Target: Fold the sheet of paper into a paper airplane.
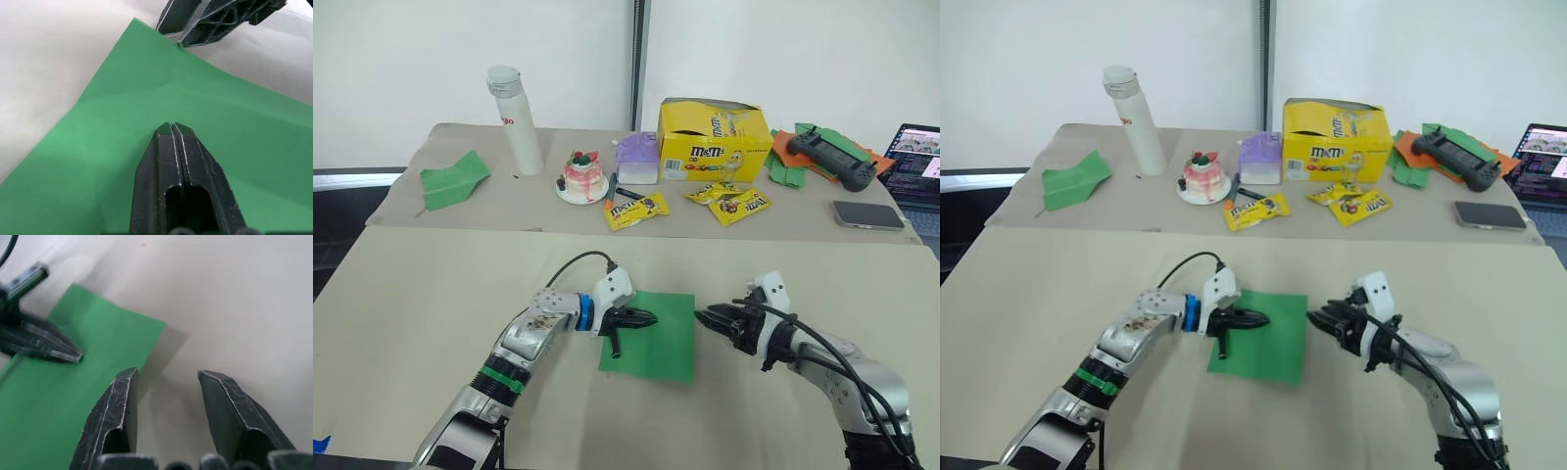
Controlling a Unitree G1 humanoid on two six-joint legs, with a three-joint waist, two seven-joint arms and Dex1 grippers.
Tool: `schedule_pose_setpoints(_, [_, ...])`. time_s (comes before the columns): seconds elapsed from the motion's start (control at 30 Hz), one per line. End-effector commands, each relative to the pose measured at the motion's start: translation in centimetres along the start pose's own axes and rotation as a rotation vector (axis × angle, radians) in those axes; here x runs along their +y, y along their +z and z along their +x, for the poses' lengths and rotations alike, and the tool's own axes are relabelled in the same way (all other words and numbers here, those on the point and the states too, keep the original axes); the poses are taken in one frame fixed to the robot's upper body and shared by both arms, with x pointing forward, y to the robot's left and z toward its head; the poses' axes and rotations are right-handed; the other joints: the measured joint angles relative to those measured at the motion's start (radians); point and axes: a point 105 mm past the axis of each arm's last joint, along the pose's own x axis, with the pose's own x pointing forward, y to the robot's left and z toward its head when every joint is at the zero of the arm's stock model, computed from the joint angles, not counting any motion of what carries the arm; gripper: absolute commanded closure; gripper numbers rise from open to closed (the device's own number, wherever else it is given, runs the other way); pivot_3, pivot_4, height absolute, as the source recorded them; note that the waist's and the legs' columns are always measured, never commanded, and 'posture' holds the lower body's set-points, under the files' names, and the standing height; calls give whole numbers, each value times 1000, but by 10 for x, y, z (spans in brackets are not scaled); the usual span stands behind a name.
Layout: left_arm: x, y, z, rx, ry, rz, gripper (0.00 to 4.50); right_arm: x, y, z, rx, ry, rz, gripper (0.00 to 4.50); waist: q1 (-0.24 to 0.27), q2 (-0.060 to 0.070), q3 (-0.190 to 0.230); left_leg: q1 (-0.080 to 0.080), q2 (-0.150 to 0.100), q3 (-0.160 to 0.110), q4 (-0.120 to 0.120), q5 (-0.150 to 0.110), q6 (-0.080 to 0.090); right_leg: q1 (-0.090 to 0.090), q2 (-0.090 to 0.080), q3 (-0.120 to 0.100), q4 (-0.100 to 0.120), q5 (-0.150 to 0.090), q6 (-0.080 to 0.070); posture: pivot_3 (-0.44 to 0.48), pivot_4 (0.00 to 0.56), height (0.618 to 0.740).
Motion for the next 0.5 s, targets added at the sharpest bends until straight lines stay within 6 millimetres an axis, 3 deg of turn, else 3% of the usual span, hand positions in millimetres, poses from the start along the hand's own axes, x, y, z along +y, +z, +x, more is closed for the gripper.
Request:
schedule_pose_setpoints(0.03, [-6,-11,1,39,-16,-24,4500,4,5,4,-22,19,37,2247,-3,1,0,0,0,0,0,0,0,0,0,0,0,0,0,0,150,740])
schedule_pose_setpoints(0.23, [-6,-11,-1,39,-4,-24,4500,15,10,13,-54,84,89,2247,-7,1,-1,0,0,0,0,0,0,0,0,0,0,0,0,0,150,740])
schedule_pose_setpoints(0.37, [-5,-8,-3,27,9,-32,4500,20,9,17,-35,112,78,3431,-9,1,-1,-1,0,0,0,0,0,0,0,0,-1,0,0,0,150,740])
schedule_pose_setpoints(0.47, [-6,-3,-4,-12,10,-74,4500,22,3,19,15,129,-21,4461,-15,1,-1,0,0,0,0,0,0,0,0,0,0,0,0,0,150,740])
schedule_pose_setpoints(0.5, [-8,-3,-4,-15,-4,-82,4500,22,9,21,-10,130,-66,4487,-17,1,-1,0,0,0,0,0,0,0,0,0,0,0,0,0,150,740])
